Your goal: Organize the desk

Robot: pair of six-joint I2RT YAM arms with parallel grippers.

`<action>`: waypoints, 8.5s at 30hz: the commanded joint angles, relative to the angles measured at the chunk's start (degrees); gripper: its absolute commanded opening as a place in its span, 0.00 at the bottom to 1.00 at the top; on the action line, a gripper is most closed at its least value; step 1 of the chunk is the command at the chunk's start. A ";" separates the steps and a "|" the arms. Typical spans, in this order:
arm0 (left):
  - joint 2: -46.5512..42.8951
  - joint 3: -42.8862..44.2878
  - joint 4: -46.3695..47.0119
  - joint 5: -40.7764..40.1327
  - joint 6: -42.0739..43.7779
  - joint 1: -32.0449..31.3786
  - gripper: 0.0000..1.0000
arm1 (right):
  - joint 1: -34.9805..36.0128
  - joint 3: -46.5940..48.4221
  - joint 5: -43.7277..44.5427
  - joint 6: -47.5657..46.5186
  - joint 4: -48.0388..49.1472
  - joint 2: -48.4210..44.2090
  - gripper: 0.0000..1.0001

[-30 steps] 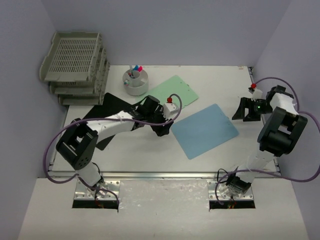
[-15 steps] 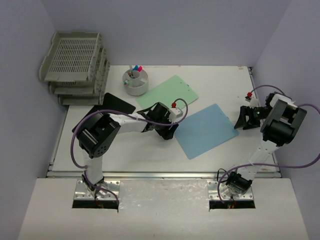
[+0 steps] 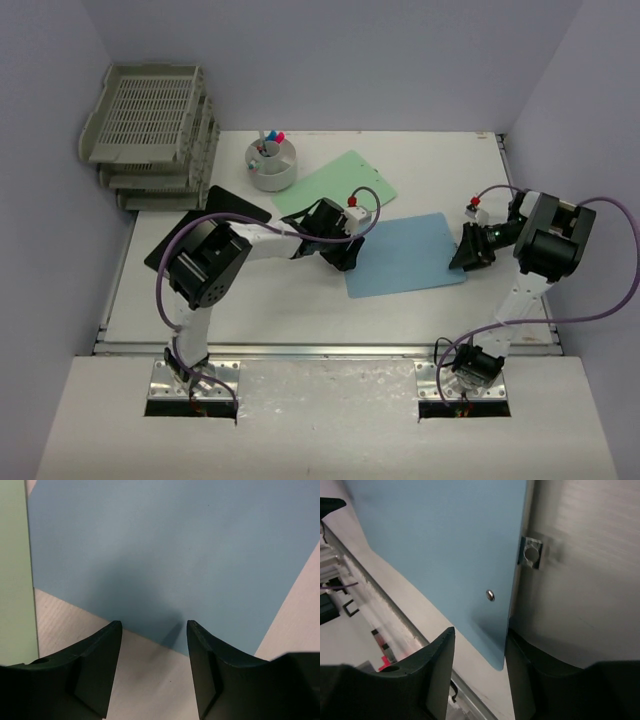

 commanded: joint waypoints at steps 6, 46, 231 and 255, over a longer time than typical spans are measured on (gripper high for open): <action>5.31 0.45 -3.48 1.74 -1.44 -0.07 0.52 | 1.90 2.87 -10.25 -2.43 -7.40 5.13 0.20; -47.14 7.50 -15.45 5.63 1.97 13.11 0.76 | 3.78 7.75 -17.66 -2.80 12.96 -49.06 0.00; -17.98 54.51 -72.67 15.78 99.81 48.49 0.00 | 8.14 -48.11 -21.75 -10.34 32.11 -101.06 0.99; -1.31 57.59 -72.73 17.68 131.36 69.10 0.00 | 8.14 -48.37 -22.39 -10.51 32.01 -97.69 0.99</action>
